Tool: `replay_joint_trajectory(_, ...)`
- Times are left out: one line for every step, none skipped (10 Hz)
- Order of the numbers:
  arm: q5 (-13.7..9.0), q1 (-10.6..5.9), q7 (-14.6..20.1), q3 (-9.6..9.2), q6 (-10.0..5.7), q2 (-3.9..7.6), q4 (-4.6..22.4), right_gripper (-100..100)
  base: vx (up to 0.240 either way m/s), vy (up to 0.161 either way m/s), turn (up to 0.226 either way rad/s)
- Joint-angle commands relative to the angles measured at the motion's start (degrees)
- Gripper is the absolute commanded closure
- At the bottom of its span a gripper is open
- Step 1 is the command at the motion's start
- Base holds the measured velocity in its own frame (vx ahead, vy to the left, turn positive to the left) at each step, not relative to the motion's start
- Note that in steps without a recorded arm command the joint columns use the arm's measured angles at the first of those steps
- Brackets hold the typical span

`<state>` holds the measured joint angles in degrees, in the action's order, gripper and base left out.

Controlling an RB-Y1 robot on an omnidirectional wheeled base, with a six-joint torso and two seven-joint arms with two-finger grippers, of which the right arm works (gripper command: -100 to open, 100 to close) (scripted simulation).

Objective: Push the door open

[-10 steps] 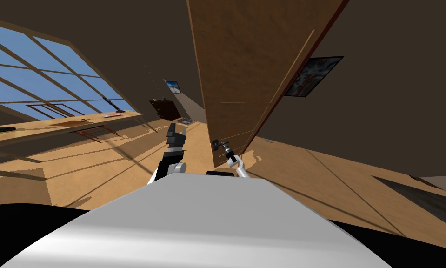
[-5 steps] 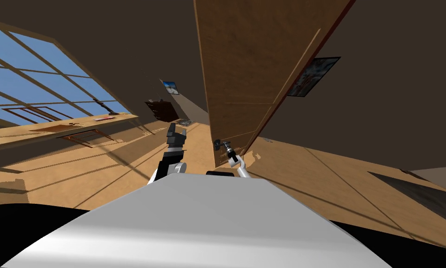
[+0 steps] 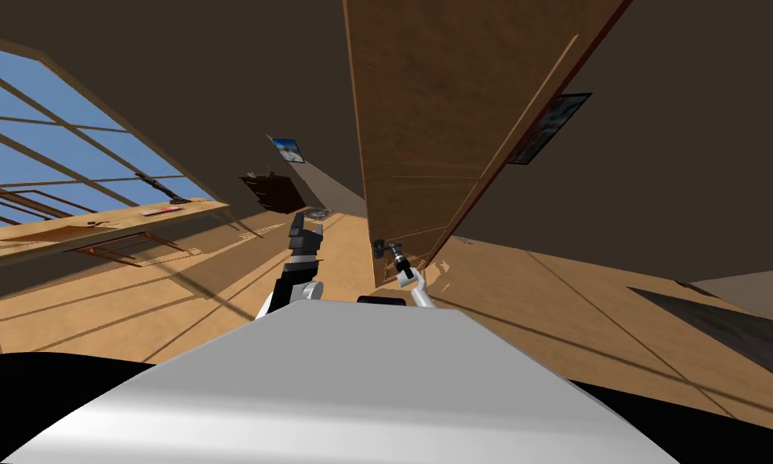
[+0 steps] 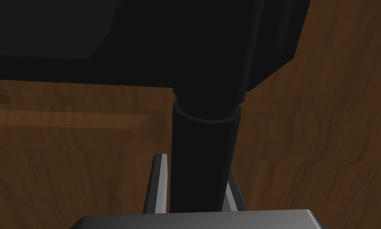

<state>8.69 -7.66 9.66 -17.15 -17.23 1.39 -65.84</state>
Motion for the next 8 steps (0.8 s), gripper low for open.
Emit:
replay_joint_trajectory(-0.33,-0.54,-0.16,1.41,0.27,-0.40,0.14,100,0.060,0.194,-0.089)
replay_joint_trajectory(-0.45,-0.61,-0.27,1.93,0.26,-0.81,0.22,100,0.073,0.197,-0.088)
replay_joint_trajectory(-0.60,-0.70,-0.40,2.56,0.25,-1.36,0.30,100,0.066,0.182,-0.091)
replay_joint_trajectory(-0.70,-0.75,-0.48,2.97,0.25,-1.77,0.36,100,0.037,0.161,-0.063)
replay_joint_trajectory(-0.74,-0.71,-0.34,3.26,0.32,-1.00,0.20,100,0.023,0.053,-0.052)
replay_joint_trajectory(-0.97,-0.91,-0.68,4.72,0.29,0.11,0.30,100,0.077,0.113,-0.069)
replay_joint_trajectory(-1.02,-0.94,-0.78,5.03,0.28,0.26,0.35,100,0.115,0.148,-0.075)
replay_joint_trajectory(-1.12,-1.00,-0.98,5.70,0.26,0.50,0.47,100,0.129,0.159,-0.070)
